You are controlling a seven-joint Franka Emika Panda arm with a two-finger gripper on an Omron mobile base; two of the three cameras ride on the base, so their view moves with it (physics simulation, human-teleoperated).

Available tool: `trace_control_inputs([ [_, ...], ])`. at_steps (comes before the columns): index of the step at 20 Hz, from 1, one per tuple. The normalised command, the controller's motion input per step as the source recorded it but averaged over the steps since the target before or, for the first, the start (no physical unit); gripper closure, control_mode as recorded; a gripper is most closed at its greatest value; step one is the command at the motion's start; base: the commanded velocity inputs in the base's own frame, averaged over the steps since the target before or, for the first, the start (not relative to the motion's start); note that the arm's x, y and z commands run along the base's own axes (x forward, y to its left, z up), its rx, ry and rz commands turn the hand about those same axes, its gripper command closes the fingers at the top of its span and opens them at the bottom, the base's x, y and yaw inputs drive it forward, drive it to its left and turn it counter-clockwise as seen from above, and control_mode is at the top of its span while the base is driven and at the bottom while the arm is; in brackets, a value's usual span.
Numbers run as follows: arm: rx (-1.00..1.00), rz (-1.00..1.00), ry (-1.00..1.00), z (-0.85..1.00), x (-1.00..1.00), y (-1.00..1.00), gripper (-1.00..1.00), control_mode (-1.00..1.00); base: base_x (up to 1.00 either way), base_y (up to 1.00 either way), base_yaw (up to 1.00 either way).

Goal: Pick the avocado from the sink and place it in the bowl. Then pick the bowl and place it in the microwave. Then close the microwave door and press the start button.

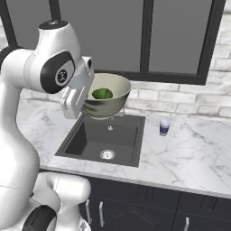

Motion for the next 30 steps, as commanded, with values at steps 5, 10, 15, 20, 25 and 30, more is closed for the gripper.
trace_control_inputs([
  [5,-0.02,0.15,-0.2,0.13,-0.41,0.11,1.0,-1.0,0.0,0.0,0.0],
  [10,0.0,0.03,-0.09,0.23,-0.6,0.0,1.0,-1.0,0.0,0.0,0.0],
  [15,0.0,0.0,0.0,0.0,-0.14,0.0,1.0,-1.0,0.0,0.0,0.0],
  [20,0.0,0.0,0.0,0.0,0.0,0.0,1.0,-1.0,0.0,0.0,0.0],
  [25,0.0,0.0,0.0,0.0,0.0,0.0,1.0,1.0,-0.07,-0.06,-0.03],
  [30,0.0,0.0,0.0,0.0,0.0,0.0,1.0,1.0,-0.62,-0.24,-0.45],
])
